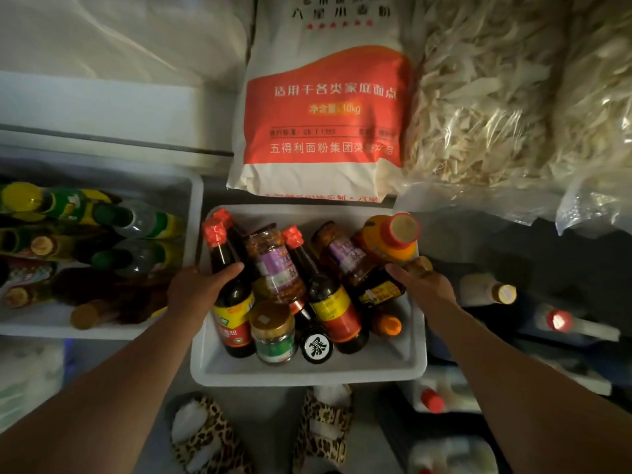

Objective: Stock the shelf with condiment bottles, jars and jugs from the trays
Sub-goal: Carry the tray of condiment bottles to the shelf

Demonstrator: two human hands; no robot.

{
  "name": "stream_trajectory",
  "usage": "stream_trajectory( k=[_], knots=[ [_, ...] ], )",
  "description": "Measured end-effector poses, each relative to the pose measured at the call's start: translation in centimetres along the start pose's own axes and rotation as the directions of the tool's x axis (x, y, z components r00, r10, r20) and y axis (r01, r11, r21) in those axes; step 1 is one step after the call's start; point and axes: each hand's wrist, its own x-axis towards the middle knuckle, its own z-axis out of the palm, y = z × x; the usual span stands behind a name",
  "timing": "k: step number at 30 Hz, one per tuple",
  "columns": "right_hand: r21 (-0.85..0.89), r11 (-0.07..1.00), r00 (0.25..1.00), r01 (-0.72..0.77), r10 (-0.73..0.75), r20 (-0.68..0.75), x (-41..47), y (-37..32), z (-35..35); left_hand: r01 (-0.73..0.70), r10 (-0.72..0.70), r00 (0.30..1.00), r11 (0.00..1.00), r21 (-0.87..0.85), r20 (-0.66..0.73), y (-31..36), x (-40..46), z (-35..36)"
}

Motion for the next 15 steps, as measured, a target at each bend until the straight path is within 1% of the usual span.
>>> stream_trajectory(
  k=[2,6,9,11,15],
  knots=[
    [0.080,0.997,1.000,0.000,0.000,-0.006,0.3,0.3,0.2,-0.013,0.013,1.000,0.999,-0.042,0.004,0.0,0.4,-0.3],
    [0.147,0.989,0.999,0.017,-0.012,-0.033,0.6,-0.1,0.5,-0.066,0.067,0.998,0.987,-0.146,0.008,0.9,0.6,-0.9],
    [0.115,0.993,0.998,-0.016,0.023,-0.059,0.9,-1.0,0.6,-0.118,0.122,0.992,0.979,-0.169,0.014,1.6,1.1,-1.2],
    [0.076,0.996,0.997,-0.041,0.046,-0.065,1.2,-1.4,0.8,-0.122,0.125,0.992,0.978,-0.168,0.002,1.6,1.5,-1.0],
    [0.048,0.997,0.997,-0.055,0.058,-0.059,1.8,-1.1,1.3,-0.161,0.161,0.987,0.981,-0.108,-0.007,1.5,1.6,-0.4]
  ],
)
